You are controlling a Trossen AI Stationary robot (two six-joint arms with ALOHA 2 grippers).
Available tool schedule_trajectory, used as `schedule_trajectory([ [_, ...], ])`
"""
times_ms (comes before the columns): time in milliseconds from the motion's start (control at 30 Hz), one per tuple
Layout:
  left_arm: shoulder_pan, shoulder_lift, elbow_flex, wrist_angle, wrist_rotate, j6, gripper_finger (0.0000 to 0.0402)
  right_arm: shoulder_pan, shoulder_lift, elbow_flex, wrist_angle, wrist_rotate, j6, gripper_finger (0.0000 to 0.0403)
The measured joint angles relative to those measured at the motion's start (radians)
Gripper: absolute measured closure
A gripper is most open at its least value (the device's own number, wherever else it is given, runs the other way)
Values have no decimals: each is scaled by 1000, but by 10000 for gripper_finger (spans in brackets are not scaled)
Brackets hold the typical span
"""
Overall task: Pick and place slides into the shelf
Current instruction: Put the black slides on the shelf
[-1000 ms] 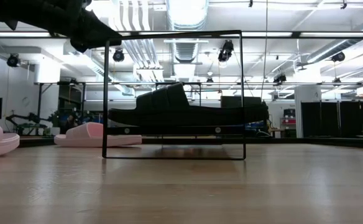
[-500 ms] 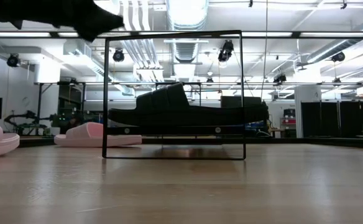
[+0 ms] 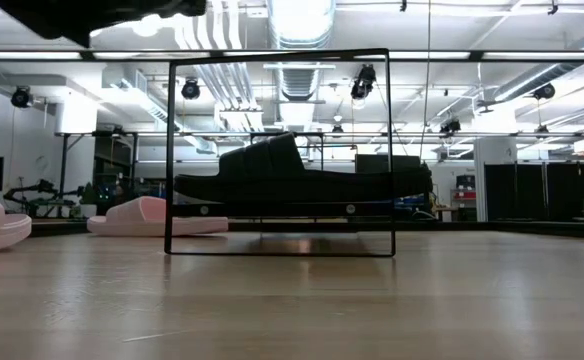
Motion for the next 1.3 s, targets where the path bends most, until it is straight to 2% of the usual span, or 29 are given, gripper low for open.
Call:
schedule_trajectory([
  [167,-36,163,124,1,0,25,272,0,0,0,-14,0,-2,354],
  [333,-108,313,222,-6,8,252,271,0,0,0,-24,0,-1,353],
  [433,-135,370,273,-4,13,333,264,0,-2,0,-26,2,-1,354],
  [700,-183,514,406,-4,-32,349,168,0,-11,0,-51,53,-1,354],
  [833,-215,598,495,-34,-131,370,145,0,-14,0,-80,53,-1,355],
  [1033,-256,720,675,-245,-306,397,144,0,-14,0,-93,53,4,354],
  [1167,-278,791,776,-381,-341,396,144,0,-14,0,-93,53,7,354],
  [1300,-297,839,802,-394,-346,399,144,0,-14,0,-93,53,7,354],
])
